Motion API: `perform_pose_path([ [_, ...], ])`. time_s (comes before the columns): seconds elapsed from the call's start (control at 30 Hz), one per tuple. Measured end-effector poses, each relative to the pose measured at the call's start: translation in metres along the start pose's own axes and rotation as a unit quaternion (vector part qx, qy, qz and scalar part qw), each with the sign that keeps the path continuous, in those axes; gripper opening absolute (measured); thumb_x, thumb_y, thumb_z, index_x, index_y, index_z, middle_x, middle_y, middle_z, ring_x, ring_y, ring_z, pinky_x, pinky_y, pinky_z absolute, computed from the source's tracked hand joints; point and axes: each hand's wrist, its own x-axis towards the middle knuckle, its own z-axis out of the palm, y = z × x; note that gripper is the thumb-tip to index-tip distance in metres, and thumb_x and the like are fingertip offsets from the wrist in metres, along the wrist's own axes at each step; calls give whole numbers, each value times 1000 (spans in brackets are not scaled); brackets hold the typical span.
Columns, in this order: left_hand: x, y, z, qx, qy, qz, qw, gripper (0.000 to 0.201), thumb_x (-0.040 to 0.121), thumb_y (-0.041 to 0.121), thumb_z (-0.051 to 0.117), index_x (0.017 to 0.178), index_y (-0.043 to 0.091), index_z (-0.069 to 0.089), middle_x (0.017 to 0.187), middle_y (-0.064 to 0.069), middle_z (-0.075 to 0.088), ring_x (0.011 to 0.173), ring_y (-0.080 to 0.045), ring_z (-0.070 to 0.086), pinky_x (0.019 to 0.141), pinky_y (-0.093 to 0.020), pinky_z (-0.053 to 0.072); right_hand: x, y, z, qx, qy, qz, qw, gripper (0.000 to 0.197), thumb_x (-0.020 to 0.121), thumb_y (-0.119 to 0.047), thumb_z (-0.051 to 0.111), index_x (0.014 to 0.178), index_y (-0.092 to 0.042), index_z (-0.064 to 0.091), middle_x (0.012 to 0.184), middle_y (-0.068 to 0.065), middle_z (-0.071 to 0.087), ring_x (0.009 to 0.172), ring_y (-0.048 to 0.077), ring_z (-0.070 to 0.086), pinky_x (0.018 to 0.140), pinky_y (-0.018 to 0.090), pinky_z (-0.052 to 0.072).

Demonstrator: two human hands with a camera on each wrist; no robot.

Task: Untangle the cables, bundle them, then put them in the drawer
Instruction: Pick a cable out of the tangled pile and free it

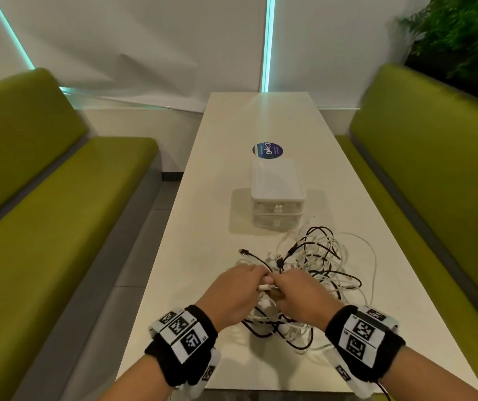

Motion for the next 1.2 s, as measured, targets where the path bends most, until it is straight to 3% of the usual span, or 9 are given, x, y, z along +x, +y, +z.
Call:
perform_pose_path([
  [0.13, -4, -11, -11, 13, 29, 8, 999, 44, 92, 17, 31, 129, 18, 54, 117, 0, 61, 108, -21, 52, 94, -34, 41, 2, 7, 5, 143, 12, 14, 990, 36, 98, -42, 51, 75, -16, 59, 58, -5, 50, 53, 8, 44, 51, 22, 30],
  [0.2, -8, -17, -18, 0, 62, 6, 998, 48, 86, 16, 30, 123, 16, 60, 108, 0, 64, 101, -20, 53, 91, -36, 44, 1, 7, 5, 176, 11, 11, 984, 45, 97, -49, 49, 66, -16, 48, 55, -7, 42, 50, 8, 37, 50, 22, 27],
  [0.33, -10, -29, -33, -3, 161, -44, 986, 25, 87, 0, 44, 97, 12, 63, 93, 0, 64, 85, -16, 48, 80, -32, 43, 1, 5, -2, 196, 37, 11, 980, 46, 99, -47, 46, 61, -21, 41, 54, -8, 38, 51, 8, 37, 52, 22, 27],
  [0.7, -15, -48, -54, 12, 305, -139, 942, 21, 89, -4, 48, 96, 11, 61, 91, 1, 64, 83, -20, 57, 66, -32, 43, 10, -9, -34, 205, 49, -4, 978, 44, 101, -39, 47, 62, -19, 49, 53, -8, 43, 49, 4, 40, 51, 19, 30],
  [0.8, -16, -48, -48, 5, 251, -179, 951, 24, 92, 1, 44, 101, 14, 61, 99, 0, 66, 91, -24, 60, 73, -37, 48, 10, -5, -26, 193, 32, 16, 981, 47, 101, -41, 46, 68, -8, 52, 57, -4, 45, 51, 8, 38, 54, 25, 31],
  [0.93, -13, -47, -46, 2, 51, -211, 976, 37, 92, 1, 40, 114, 24, 59, 117, 3, 59, 98, -24, 63, 86, -34, 47, 8, -2, -13, 110, -7, 37, 993, 44, 103, -38, 43, 65, -15, 44, 58, -3, 46, 52, 11, 39, 55, 28, 32],
  [1.03, -8, -26, -53, -46, 68, -127, 989, 48, 94, 0, 39, 135, 23, 51, 130, 9, 55, 100, -14, 64, 85, -34, 52, 6, 0, -12, 119, -10, 40, 992, 44, 103, -36, 43, 61, -22, 40, 57, -7, 43, 52, 8, 38, 55, 26, 32],
  [1.13, 2, -2, -45, -51, -35, -90, 994, 36, 98, 10, 40, 125, 25, 58, 116, 3, 67, 78, -18, 70, 82, -35, 54, 5, 1, -11, 131, 4, 21, 991, 43, 102, -35, 45, 60, -28, 39, 56, -9, 45, 52, 6, 39, 54, 25, 31],
  [1.2, 7, 3, -34, -34, -91, -90, 991, 27, 100, 17, 40, 118, 17, 60, 110, -6, 69, 86, -25, 68, 81, -37, 52, 2, 2, -10, 127, 22, 11, 992, 41, 101, -36, 46, 60, -33, 41, 56, -9, 47, 52, 7, 43, 51, 20, 30],
])
